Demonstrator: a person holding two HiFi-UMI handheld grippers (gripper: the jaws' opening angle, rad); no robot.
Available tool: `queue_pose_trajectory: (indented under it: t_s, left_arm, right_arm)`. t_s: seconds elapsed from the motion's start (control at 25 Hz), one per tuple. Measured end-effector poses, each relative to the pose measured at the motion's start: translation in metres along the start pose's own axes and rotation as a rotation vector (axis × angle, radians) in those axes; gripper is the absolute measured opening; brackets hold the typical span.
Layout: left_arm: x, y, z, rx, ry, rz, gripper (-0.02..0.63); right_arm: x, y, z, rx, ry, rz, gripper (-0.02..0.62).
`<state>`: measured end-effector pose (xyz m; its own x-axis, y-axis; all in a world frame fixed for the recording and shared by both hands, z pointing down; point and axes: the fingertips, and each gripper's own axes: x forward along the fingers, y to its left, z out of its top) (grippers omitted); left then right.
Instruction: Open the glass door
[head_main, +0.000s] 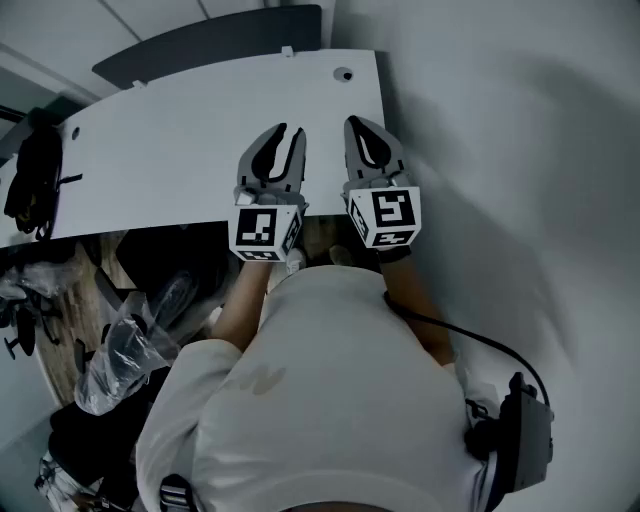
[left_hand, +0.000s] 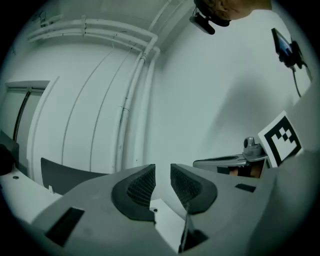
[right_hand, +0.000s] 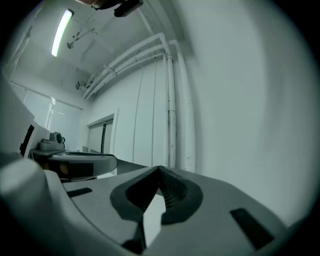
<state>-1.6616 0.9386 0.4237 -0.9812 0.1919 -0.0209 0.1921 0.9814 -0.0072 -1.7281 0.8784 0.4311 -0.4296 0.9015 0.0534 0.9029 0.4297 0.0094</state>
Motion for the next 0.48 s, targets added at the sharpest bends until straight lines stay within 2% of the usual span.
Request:
queue_pose_trajectory:
  t_s: [0.12,0.24,0.36,0.48]
  left_arm:
    - [-0.001,0.001,0.002,0.005,0.004,0.019,0.095]
    - [-0.009,0.010,0.005,0.001,0.003,0.071,0.095]
    - [-0.027,0.027,0.013,0.012,0.005,0.160,0.095]
    - [-0.058,0.047,0.030,0.015,-0.007,0.277,0.095]
  right_arm:
    - [0.004,-0.001,0.002,0.002,-0.007,0.014,0.002]
    - [0.010,0.006,0.007,0.003,-0.021,0.062,0.002]
    - [0.020,0.023,0.013,-0.019,-0.017,0.127,0.002]
    - [0.028,0.061,0.023,-0.032,-0.013,0.236,0.002]
